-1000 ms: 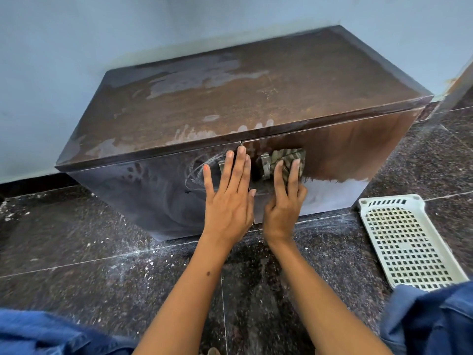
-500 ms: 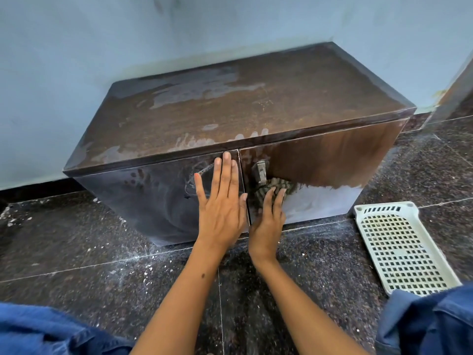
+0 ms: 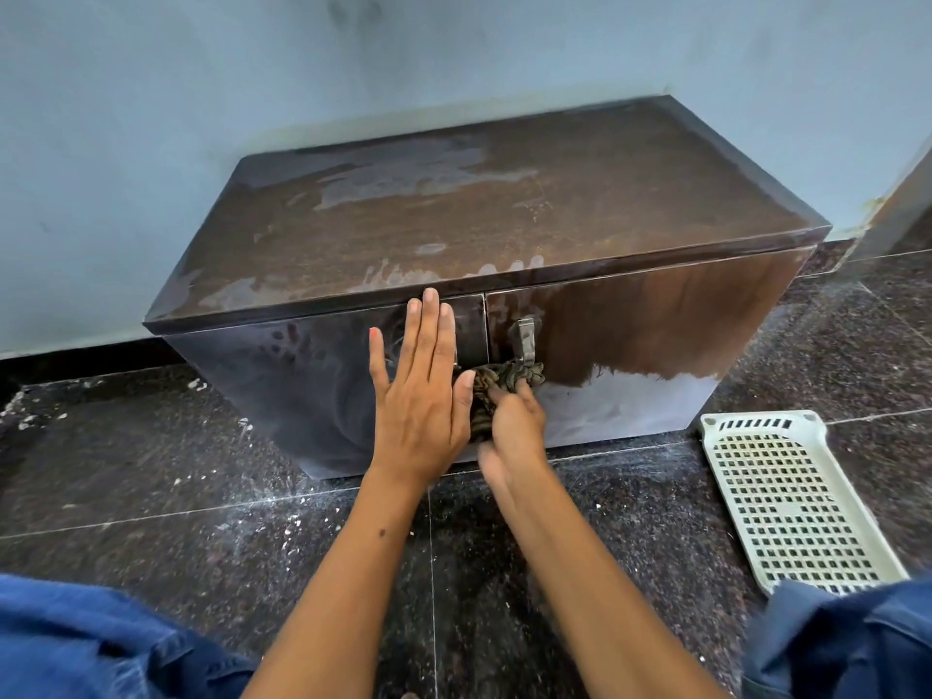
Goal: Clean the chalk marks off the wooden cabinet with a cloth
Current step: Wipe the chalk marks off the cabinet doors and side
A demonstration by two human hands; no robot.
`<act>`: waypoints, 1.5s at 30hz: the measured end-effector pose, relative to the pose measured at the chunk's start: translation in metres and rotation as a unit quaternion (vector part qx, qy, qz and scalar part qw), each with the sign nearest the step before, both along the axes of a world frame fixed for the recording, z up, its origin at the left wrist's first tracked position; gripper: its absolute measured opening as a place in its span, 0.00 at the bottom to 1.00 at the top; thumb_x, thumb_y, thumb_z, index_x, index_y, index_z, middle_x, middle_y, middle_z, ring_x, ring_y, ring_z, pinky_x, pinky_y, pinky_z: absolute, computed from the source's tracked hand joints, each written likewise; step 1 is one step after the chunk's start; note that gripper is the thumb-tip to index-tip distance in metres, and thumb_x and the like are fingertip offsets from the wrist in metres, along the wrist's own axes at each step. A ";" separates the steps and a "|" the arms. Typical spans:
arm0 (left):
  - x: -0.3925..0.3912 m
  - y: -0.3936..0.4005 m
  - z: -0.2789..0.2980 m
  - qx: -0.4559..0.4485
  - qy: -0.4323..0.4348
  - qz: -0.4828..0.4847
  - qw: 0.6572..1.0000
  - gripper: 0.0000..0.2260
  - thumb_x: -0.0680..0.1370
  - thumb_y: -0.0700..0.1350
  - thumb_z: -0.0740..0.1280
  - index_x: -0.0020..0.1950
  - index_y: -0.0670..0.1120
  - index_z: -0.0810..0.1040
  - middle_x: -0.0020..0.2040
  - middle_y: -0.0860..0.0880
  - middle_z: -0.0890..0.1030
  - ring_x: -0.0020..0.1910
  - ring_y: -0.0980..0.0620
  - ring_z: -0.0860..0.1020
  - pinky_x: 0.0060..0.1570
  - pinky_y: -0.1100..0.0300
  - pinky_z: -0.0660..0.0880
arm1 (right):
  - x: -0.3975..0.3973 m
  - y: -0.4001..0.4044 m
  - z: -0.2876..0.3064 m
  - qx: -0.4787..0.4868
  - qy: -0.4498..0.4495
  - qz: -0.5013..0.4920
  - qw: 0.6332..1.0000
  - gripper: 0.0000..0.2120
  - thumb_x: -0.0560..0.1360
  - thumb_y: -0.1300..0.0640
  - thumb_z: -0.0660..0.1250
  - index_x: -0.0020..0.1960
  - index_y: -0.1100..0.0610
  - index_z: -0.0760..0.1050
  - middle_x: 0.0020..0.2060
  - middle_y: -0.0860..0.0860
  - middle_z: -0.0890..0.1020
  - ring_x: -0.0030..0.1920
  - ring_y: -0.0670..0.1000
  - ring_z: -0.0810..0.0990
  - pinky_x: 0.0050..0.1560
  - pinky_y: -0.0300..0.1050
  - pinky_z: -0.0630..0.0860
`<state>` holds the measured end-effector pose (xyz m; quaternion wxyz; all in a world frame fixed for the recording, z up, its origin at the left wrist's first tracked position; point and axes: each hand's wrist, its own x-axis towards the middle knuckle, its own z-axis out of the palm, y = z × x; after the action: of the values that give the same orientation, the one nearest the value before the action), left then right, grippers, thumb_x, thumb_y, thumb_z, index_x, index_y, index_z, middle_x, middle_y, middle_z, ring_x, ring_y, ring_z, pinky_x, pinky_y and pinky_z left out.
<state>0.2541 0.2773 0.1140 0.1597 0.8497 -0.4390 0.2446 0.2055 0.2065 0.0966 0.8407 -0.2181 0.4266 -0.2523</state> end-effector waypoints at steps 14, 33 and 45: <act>-0.010 0.003 -0.002 0.018 0.011 -0.008 1.000 0.26 0.80 0.49 0.49 0.76 0.40 0.56 0.78 0.44 0.54 0.77 0.49 0.51 0.74 0.44 0.42 | -0.005 -0.012 -0.035 0.019 0.026 -0.023 0.999 0.24 0.79 0.71 0.54 0.72 0.58 0.63 0.63 0.62 0.75 0.62 0.61 0.75 0.63 0.61 0.71; 0.000 0.011 0.024 -0.100 0.010 0.007 0.995 0.27 0.82 0.52 0.44 0.75 0.36 0.59 0.76 0.40 0.58 0.76 0.45 0.55 0.73 0.42 0.44 | 0.002 0.012 0.054 -0.047 -0.082 0.052 0.994 0.25 0.79 0.68 0.56 0.74 0.56 0.62 0.65 0.57 0.74 0.63 0.54 0.75 0.67 0.51 0.70; 0.005 0.026 0.009 -0.073 0.011 0.029 0.997 0.27 0.82 0.52 0.42 0.75 0.37 0.58 0.76 0.41 0.57 0.76 0.47 0.54 0.73 0.43 0.44 | 0.003 0.013 0.008 -0.697 0.281 -0.068 0.656 0.31 0.71 0.70 0.52 0.75 0.62 0.57 0.76 0.55 0.54 0.50 0.54 0.67 0.53 0.52 0.74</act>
<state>0.2593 0.3032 0.1233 0.2190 0.8506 -0.3934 0.2716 0.2087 0.2198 0.1041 0.2627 -0.7713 0.3549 -0.4585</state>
